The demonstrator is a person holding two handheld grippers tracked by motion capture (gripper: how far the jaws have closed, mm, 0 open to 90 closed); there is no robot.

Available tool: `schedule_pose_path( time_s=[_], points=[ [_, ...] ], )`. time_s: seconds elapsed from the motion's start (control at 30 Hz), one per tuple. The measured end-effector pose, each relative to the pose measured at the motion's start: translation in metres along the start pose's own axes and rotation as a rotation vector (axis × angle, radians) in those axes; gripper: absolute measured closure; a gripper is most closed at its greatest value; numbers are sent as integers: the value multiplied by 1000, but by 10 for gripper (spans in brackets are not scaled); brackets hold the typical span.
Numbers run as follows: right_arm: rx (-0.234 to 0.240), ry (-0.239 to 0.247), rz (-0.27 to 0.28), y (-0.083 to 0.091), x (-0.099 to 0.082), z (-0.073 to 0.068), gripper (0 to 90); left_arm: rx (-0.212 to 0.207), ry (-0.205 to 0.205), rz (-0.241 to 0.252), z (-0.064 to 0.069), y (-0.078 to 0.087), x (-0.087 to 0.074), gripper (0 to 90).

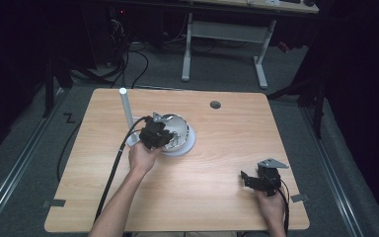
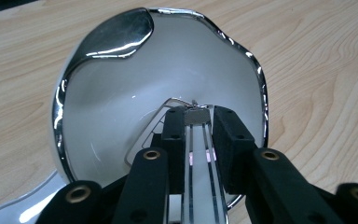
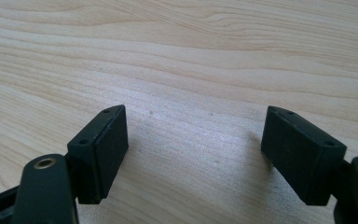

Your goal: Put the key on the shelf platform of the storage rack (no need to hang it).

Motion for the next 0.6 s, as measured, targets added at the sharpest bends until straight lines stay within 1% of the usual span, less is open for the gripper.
schedule_pose_path(
  time_s=[0.07,0.1,0.2,0.23,0.33,0.4,0.5,0.6],
  points=[
    [0,0,0,0,0,0,232,-2,-17,-2,-1,-1,-1,751],
    [0,0,0,0,0,0,232,3,-12,-3,0,-1,-1,750],
    [0,0,0,0,0,0,232,8,-25,-11,0,-3,-3,748],
    [0,0,0,0,0,0,232,7,-22,-10,0,-3,-3,746],
    [0,-1,0,0,0,0,232,12,-21,-13,-1,-4,-2,717],
    [0,0,0,0,0,0,232,15,-28,-9,-2,-3,-1,695],
    [0,0,0,0,0,0,232,4,-12,7,0,2,4,666],
    [0,-2,-1,0,0,0,232,-1,10,17,0,7,11,618]
  ],
)
Point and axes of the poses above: each handheld gripper's, and its own axes: y roughly backward along the jaws, x roughly out of its top, z roughly to its right, the point moved 3 cm from there along -y, roughly forward along the jaws, and after that the axes turned 11 degrees about -y, right-handed, at the moved point
